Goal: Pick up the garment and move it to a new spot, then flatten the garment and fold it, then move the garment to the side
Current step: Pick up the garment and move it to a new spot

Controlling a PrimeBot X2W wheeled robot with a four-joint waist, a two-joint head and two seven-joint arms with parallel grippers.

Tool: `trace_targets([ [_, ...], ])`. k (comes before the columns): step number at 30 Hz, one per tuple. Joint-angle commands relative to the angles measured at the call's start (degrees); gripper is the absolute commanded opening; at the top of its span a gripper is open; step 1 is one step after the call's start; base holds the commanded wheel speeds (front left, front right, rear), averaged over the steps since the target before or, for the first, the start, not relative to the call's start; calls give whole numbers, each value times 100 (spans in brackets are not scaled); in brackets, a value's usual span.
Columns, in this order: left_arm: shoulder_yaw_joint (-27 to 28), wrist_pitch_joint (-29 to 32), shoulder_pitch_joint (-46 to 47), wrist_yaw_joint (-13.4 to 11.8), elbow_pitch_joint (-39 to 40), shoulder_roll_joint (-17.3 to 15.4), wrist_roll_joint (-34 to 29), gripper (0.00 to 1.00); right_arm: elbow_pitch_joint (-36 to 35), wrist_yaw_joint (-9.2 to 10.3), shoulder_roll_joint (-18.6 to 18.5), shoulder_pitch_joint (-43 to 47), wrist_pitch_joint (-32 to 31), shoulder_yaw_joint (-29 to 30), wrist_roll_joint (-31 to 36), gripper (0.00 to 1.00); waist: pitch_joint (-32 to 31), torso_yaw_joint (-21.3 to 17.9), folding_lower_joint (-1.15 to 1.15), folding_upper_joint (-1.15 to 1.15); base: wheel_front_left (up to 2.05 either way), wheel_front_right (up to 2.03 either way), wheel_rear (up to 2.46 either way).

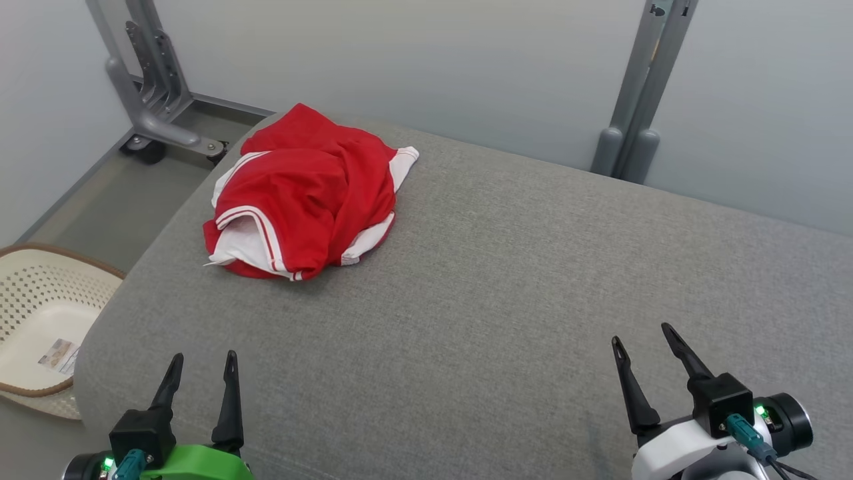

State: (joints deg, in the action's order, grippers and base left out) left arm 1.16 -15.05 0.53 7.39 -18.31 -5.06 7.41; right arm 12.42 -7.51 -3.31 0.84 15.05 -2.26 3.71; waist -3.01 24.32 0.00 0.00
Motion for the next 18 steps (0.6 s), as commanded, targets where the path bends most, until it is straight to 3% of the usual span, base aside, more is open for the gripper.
trace_targets([
  [1, 10, -18, -78, 5, 27, 1, -24, 100, 11, 4, -17, -39, 20, -2, -9, 100, -66, 205, 0, 0, 0, 0, 0],
  [14, 98, -19, -94, 10, 146, 81, 2, 100, -45, 5, -7, 37, 20, -54, -67, 100, -41, 150, 0, 0, 0, 0, 0],
  [18, 5, -19, 308, 11, 229, 154, 153, 100, -217, 5, -130, -266, 20, -61, -41, 100, 450, 78, 0, 0, 0, 0, 0],
])
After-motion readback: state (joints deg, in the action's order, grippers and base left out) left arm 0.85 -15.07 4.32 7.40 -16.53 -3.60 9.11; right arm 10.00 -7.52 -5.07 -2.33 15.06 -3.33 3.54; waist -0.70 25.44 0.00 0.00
